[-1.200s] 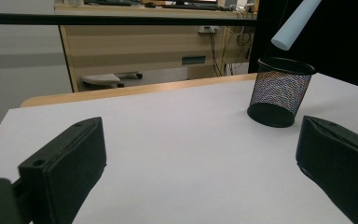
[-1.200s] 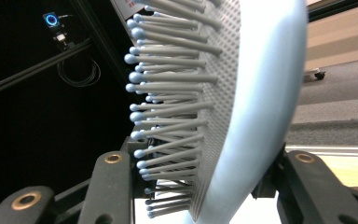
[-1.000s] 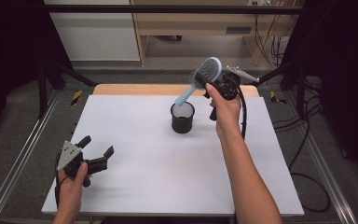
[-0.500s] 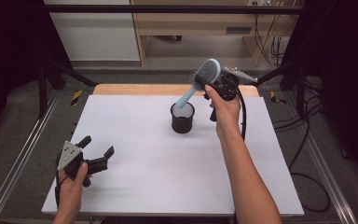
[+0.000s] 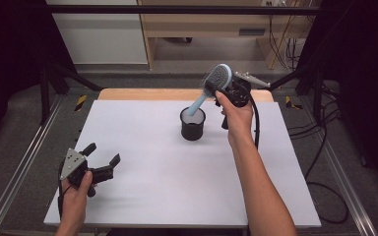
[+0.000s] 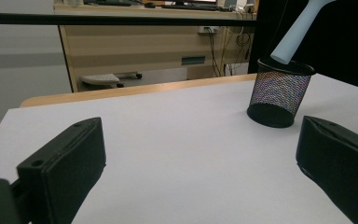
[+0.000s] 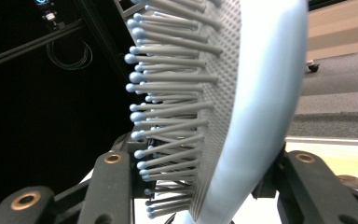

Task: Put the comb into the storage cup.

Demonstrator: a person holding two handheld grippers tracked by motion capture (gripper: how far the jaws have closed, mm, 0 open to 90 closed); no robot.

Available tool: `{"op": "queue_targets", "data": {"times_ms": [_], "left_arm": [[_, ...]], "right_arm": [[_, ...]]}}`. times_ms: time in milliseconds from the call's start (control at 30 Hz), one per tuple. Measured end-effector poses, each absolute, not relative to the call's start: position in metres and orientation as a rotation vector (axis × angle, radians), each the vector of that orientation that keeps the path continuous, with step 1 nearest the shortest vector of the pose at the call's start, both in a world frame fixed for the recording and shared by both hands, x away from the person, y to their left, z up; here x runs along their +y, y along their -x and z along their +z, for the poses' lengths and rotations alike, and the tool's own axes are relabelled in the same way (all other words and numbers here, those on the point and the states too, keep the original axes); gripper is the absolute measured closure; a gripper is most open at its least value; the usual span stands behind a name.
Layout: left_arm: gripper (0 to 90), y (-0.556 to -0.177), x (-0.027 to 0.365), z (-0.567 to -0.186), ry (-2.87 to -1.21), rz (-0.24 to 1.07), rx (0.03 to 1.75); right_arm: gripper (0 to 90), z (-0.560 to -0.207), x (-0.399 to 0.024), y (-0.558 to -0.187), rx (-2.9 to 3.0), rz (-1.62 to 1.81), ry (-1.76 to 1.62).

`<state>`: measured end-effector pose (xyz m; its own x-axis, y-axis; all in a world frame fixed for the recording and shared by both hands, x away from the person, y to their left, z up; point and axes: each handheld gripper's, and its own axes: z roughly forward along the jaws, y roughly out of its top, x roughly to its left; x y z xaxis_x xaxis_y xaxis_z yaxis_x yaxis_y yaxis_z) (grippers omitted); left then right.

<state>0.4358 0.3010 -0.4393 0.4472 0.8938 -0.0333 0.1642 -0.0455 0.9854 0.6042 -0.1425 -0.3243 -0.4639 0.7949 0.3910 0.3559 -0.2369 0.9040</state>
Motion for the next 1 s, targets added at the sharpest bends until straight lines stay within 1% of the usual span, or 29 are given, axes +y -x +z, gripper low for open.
{"op": "queue_targets", "data": {"times_ms": [1000], "left_arm": [[1.5, -0.436, 0.3008, -0.4394, -1.523, 0.767, 0.964]], "right_arm": [[53.1, -0.3327, -0.1382, -0.6062, 1.717, 1.695, -1.374]]}}
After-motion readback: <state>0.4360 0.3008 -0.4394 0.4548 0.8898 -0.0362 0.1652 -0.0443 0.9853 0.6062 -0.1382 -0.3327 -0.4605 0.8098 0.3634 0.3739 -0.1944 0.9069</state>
